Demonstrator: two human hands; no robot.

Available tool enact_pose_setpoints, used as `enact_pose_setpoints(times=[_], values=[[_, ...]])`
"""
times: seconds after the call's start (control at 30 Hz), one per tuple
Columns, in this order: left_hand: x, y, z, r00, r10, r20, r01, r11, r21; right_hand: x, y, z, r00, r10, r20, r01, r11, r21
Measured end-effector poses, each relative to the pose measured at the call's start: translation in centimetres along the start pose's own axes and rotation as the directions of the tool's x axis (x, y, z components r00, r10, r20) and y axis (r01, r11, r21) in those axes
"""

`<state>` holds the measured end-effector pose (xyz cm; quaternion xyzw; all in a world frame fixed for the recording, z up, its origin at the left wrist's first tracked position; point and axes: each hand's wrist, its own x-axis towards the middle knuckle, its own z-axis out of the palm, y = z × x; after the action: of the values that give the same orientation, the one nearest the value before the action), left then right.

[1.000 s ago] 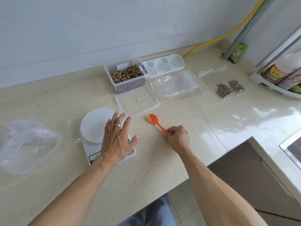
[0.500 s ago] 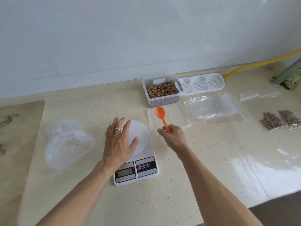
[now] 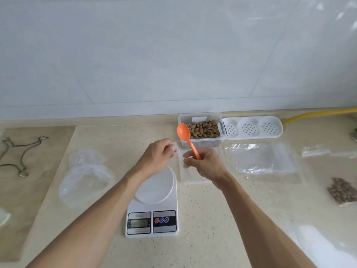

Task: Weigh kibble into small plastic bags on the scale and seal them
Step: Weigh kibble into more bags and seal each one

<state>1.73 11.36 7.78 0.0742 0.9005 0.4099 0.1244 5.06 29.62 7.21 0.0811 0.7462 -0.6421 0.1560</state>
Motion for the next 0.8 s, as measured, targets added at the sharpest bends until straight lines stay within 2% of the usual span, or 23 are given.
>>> enact_pose_setpoints(times=[0.13,0.27,0.43,0.6,0.7,0.8], values=[[0.1,2.0,-1.1,0.996,0.027,0.088,-0.011,0.984,-0.176,0.1,-2.4,-1.4,0.994,-0.012,0.106,0.018,0.998,-0.055],[0.2,3.1,-2.0,0.976,0.074,0.207,-0.027,0.976,-0.218,-0.5,-4.0,-1.3,0.983,0.002,0.185,0.019,0.993,-0.113],[0.5,1.4,-4.7,0.952,-0.013,0.306,0.033,0.998,-0.06,-1.2,-4.6,-1.6,0.998,-0.006,0.066,0.012,0.995,-0.101],[1.2,-0.1,-7.3,0.932,0.038,0.361,-0.049,0.999,0.022,-1.0,-4.4,-1.5,0.999,0.029,0.035,-0.026,0.995,-0.096],[2.1,-1.0,-8.0,0.922,0.091,0.376,-0.062,0.994,-0.09,-0.9,-4.8,-1.2,0.999,0.001,0.047,0.004,0.994,-0.106],[3.1,-1.8,-8.3,0.913,0.099,0.396,0.0,0.97,-0.242,-0.7,-5.3,-1.1,0.998,0.001,0.061,-0.001,1.0,-0.003]])
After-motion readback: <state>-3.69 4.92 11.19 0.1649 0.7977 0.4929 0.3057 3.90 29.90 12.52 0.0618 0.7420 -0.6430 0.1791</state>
